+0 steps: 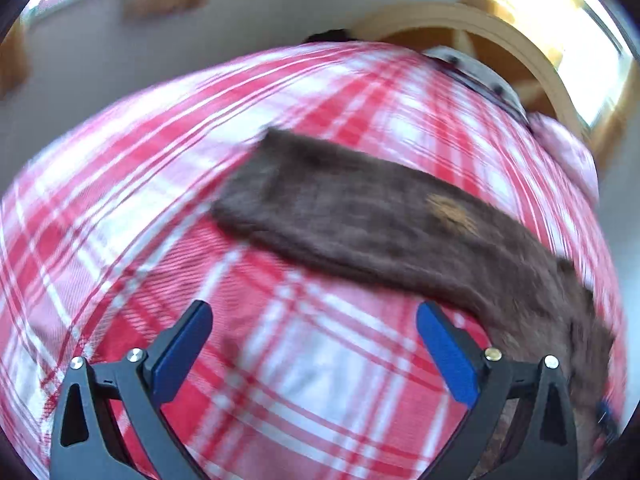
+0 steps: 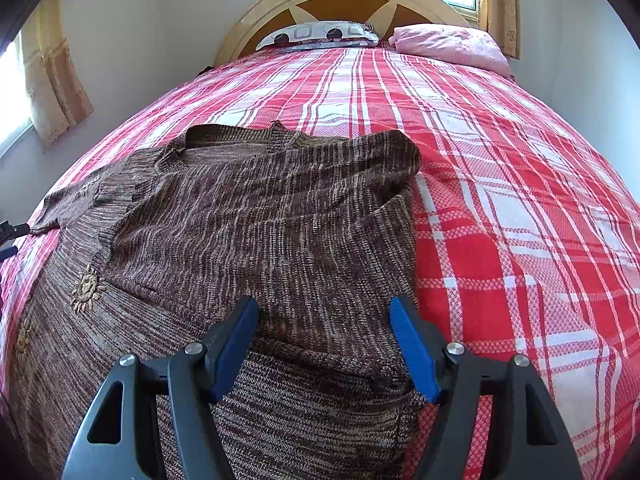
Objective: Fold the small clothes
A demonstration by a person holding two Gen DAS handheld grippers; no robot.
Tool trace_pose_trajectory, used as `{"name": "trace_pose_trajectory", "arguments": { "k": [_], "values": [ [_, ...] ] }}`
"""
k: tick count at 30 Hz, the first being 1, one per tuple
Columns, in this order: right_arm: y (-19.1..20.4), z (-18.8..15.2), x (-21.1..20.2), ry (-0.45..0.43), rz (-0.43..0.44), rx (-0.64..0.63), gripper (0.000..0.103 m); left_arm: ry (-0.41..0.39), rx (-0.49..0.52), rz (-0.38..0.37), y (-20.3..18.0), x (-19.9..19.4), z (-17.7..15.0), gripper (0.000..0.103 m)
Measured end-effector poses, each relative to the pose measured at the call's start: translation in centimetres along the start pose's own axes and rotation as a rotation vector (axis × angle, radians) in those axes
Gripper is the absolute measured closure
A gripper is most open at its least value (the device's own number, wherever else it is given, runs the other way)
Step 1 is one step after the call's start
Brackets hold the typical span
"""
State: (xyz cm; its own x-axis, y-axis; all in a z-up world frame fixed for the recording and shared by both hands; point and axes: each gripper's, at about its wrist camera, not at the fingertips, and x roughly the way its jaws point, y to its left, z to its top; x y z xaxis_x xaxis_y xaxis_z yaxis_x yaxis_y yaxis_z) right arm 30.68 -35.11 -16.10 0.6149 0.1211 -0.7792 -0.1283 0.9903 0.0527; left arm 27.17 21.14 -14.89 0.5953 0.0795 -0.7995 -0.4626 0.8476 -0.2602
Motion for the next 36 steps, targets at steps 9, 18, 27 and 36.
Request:
{"name": "trace_pose_trajectory", "arguments": {
  "k": [9, 18, 27, 36],
  "values": [
    [0.0, 0.0, 0.0, 0.0, 0.001, 0.0, 0.034, -0.016, -0.185, -0.11, 2.8, 1.8, 2.0, 0.001],
    [0.0, 0.0, 0.0, -0.001, 0.001, 0.0, 0.034, -0.078, -0.346, -0.24, 4.4, 2.7, 3.6, 0.013],
    [0.0, 0.0, 0.0, -0.001, 0.001, -0.001, 0.034, -0.081, -0.329, -0.196, 5.3, 4.8, 5.0, 0.086],
    [0.0, 0.0, 0.0, -0.002, 0.001, -0.001, 0.033, -0.156, -0.21, -0.239, 3.6, 1.5, 5.7, 0.095]
  ]
}}
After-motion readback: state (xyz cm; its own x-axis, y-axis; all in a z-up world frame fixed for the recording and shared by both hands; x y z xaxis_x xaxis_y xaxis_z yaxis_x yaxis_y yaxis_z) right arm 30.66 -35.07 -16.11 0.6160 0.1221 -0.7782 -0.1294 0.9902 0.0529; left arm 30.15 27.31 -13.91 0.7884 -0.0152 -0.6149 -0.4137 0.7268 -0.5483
